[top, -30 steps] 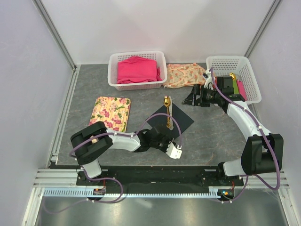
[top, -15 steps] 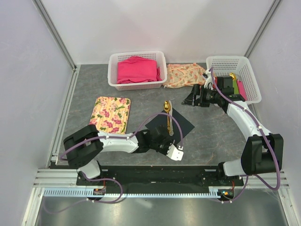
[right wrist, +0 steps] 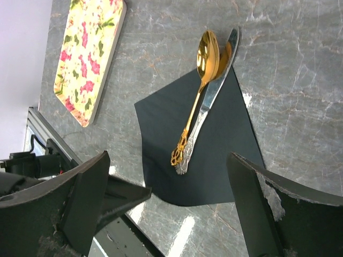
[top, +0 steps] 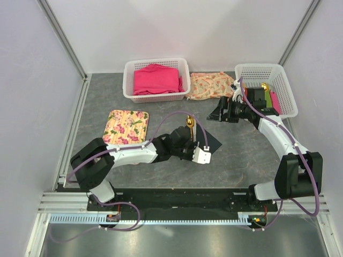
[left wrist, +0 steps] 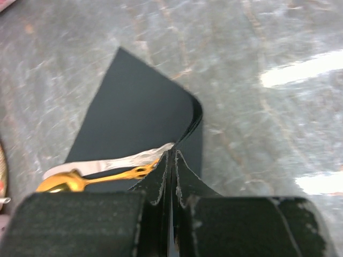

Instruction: Place the utensils on the paper napkin and roll it up

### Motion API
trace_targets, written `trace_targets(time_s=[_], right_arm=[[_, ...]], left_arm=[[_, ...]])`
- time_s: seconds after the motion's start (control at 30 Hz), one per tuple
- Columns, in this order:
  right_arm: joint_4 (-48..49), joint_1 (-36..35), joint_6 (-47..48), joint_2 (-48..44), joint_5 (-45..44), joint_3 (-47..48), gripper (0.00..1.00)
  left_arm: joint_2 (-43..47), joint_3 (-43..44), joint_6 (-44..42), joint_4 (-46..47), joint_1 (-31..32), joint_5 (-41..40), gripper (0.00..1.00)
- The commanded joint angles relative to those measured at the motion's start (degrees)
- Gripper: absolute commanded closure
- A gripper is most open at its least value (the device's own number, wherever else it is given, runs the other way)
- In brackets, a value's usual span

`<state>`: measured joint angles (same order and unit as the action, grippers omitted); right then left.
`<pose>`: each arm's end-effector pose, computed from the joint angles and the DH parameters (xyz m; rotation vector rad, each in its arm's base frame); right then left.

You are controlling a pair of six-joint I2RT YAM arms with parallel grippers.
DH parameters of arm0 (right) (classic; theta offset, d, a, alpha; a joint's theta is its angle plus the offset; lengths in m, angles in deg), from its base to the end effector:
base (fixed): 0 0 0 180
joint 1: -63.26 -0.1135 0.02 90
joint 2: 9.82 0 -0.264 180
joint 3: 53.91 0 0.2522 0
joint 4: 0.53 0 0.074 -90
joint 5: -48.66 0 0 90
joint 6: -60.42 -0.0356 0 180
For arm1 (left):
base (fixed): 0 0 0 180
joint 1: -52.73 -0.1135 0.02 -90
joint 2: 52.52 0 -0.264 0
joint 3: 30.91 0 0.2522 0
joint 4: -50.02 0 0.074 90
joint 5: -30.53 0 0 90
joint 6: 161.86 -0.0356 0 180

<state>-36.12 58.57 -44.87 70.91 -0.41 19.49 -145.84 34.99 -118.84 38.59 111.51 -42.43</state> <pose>0.2986 0.0479 0.2732 -0.1575 2.2898 1.0038 0.1690 -0.2990 0.1931 1.8875 1.2267 -0.4450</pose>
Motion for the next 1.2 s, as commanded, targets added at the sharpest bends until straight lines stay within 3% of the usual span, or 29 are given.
trace_targets(time_s=[0.0, 0.1, 0.5, 0.6, 0.8, 1.17], right_arm=[[0.82, 0.21, -0.53, -0.75, 1.26, -1.36, 0.02], [1.61, 0.21, -1.76, -1.01, 1.17, -2.68, 0.06], [9.60, 0.12, -11.51, -0.57, 6.44, -13.13, 0.67], [11.01, 0.21, -12.48, -0.22, 7.06, -14.46, 0.76], [11.89, -0.14, -14.06, 1.27, 7.94, -16.56, 0.85], [14.44, -3.74, -16.18, 4.52, 7.41, -19.47, 0.91]], left_arm=[[-2.04, 3.58, 1.54, 1.27, -2.09, 1.60, 0.98], [-3.62, 4.28, 1.11, 2.33, -3.50, 1.51, 0.98], [-8.11, 4.90, 1.01, 8.21, -6.22, -1.30, 0.98], [-8.72, 4.64, 0.66, 9.36, -6.40, -2.27, 0.98], [-9.95, 5.16, 0.58, 10.33, -6.93, -3.32, 0.98], [-11.80, 5.16, -0.22, 13.05, -7.37, -5.61, 0.98]])
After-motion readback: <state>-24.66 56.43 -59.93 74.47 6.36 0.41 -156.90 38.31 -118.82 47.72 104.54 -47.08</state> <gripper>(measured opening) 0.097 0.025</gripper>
